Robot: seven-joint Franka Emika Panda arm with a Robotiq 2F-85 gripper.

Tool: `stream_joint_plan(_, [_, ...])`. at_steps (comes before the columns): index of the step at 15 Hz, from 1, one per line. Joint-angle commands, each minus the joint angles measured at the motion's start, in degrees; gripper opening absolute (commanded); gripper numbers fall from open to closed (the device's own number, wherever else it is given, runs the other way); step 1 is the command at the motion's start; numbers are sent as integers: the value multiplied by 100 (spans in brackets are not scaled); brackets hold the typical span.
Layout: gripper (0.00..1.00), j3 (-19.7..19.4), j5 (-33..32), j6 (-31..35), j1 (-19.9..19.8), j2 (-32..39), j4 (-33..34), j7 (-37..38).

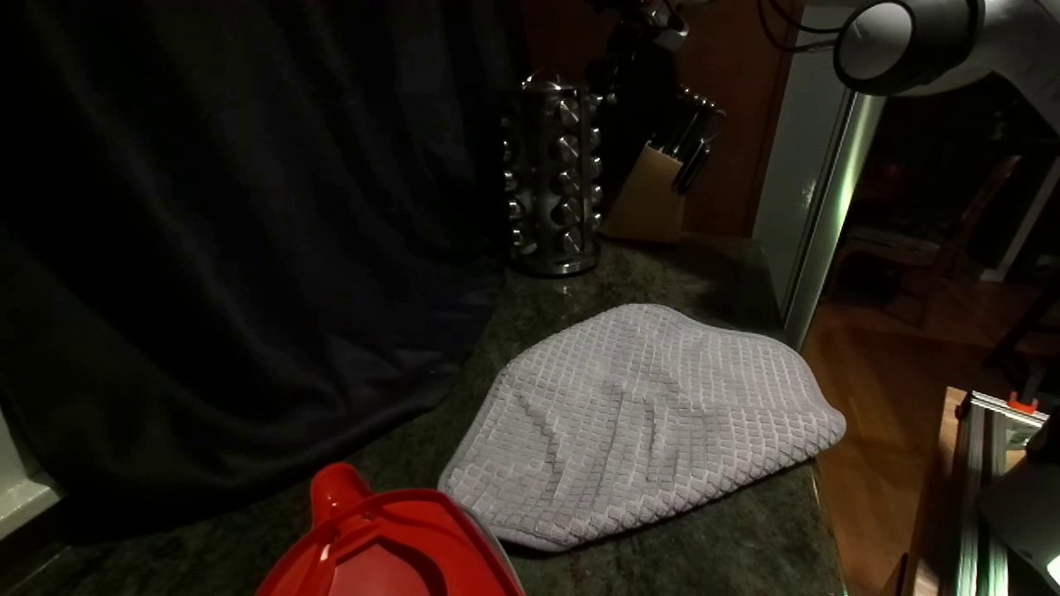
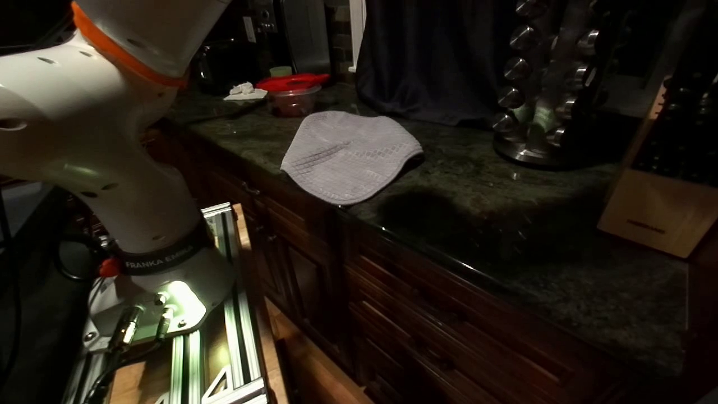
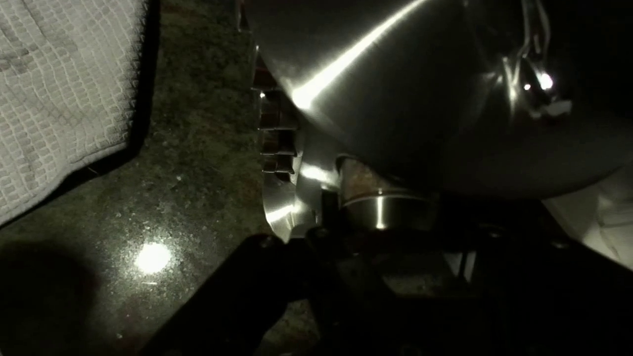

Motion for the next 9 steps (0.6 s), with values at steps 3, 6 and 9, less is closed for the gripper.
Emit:
stream_joint_plan(3, [25, -122, -336, 189, 93, -108, -31, -600])
stream_joint_plan(6, [25, -132, -440, 272, 121, -117, -48, -809])
stream_joint_plan(9, [25, -129, -508, 339, 135, -104, -33, -1067])
